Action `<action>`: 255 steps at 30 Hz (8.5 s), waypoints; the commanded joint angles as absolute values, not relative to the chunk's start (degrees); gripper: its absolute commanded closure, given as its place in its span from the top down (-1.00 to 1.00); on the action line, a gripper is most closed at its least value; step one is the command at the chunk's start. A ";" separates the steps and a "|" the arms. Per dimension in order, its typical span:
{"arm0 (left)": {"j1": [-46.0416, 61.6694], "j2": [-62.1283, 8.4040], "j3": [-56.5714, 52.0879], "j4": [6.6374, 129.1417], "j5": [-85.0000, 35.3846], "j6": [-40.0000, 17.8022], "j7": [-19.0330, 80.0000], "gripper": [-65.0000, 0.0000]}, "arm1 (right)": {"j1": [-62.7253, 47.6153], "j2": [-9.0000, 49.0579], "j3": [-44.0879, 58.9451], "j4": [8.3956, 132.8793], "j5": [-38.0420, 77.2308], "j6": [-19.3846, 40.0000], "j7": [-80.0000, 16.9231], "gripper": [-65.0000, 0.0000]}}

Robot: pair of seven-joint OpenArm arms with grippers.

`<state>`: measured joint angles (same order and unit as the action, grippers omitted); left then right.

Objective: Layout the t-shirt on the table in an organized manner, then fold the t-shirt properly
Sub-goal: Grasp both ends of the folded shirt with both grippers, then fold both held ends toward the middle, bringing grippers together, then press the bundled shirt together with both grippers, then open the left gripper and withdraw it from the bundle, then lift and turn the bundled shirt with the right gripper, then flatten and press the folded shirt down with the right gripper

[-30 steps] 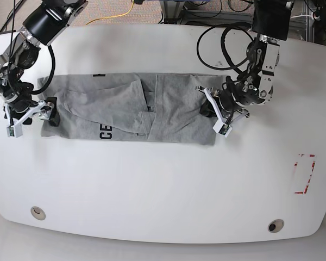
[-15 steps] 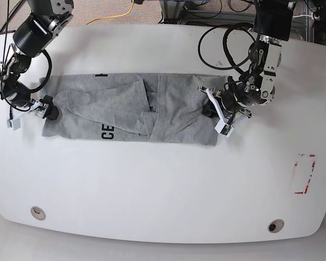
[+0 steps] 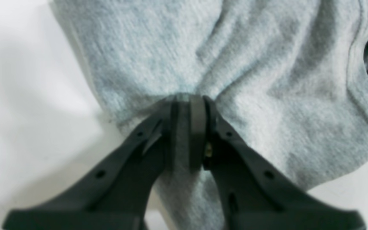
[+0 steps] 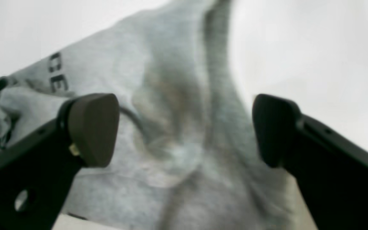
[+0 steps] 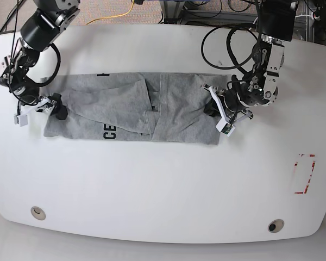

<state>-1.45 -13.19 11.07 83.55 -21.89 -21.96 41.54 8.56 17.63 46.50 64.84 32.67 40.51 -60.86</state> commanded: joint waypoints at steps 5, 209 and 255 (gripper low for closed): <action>-2.42 -13.58 11.21 83.74 -20.53 -21.76 43.30 -0.84 | 6.46 13.14 41.71 71.52 30.90 40.00 -64.13 1.00; -6.02 -11.38 0.75 100.26 -20.88 -18.33 50.51 -0.82 | 6.37 -0.66 3.38 101.76 44.26 40.00 -75.56 1.00; -5.14 -11.47 0.92 100.88 -20.53 -18.33 50.51 -0.82 | -3.65 -1.27 8.04 106.42 44.35 40.00 -76.53 1.00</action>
